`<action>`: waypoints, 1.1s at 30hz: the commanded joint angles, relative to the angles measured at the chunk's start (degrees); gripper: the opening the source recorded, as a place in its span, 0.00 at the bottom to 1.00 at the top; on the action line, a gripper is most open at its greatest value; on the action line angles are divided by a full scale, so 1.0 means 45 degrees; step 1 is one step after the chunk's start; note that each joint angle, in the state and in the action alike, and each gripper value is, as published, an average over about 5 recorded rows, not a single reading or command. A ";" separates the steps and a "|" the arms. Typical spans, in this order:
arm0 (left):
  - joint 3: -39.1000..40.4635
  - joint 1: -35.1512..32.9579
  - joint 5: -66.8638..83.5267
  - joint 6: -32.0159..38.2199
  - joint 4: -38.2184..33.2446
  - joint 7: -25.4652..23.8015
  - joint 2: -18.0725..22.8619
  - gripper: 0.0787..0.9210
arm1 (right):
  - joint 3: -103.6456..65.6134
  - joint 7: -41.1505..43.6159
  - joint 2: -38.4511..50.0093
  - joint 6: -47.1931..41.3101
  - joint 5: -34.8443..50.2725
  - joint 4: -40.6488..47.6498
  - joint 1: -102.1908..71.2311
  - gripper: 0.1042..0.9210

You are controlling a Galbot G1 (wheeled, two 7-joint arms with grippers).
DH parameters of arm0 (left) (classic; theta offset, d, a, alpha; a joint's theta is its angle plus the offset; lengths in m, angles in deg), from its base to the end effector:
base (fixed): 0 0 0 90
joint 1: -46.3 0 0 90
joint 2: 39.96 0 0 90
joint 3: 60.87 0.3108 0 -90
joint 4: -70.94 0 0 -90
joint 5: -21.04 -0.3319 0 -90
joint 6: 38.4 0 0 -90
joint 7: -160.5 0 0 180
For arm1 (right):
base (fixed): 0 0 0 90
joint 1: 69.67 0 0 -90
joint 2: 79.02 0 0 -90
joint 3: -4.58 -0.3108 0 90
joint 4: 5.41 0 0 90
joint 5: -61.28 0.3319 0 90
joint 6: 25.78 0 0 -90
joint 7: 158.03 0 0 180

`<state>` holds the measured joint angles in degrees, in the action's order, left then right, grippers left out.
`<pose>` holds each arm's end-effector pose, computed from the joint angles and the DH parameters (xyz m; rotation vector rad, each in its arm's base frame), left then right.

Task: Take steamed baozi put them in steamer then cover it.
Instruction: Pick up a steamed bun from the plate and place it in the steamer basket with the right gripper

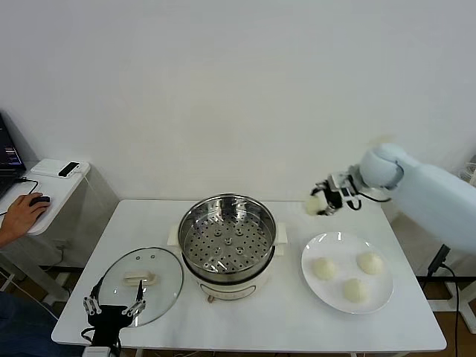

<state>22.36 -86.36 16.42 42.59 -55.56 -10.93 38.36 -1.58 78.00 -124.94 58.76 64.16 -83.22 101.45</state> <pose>0.1239 0.0538 -0.2565 0.1884 -2.8705 -0.4862 0.4974 -0.0333 -0.0425 1.4716 -1.5778 1.7801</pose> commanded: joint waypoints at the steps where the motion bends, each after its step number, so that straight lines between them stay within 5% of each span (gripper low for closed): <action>1: -0.0015 0.0057 0.0079 -0.0015 0.0120 -0.0010 -0.0057 0.88 | 0.1748 -0.0348 -0.1432 0.0276 0.1208 -0.0320 0.2127 0.61; 15: -0.0332 0.0111 0.0407 -0.0061 0.0348 -0.0034 -0.0520 0.88 | 0.3893 -0.1413 -0.5466 0.3554 0.0724 0.1617 0.2415 0.61; 33: -0.0487 0.0175 0.0408 -0.0031 0.0403 -0.0014 -0.0603 0.88 | 0.4295 -0.1856 -0.7212 0.6610 -0.4228 0.4591 0.0655 0.61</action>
<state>20.22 -85.58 18.17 42.41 -53.80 -11.02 35.78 16.25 69.84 -154.72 84.58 50.42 -66.01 105.69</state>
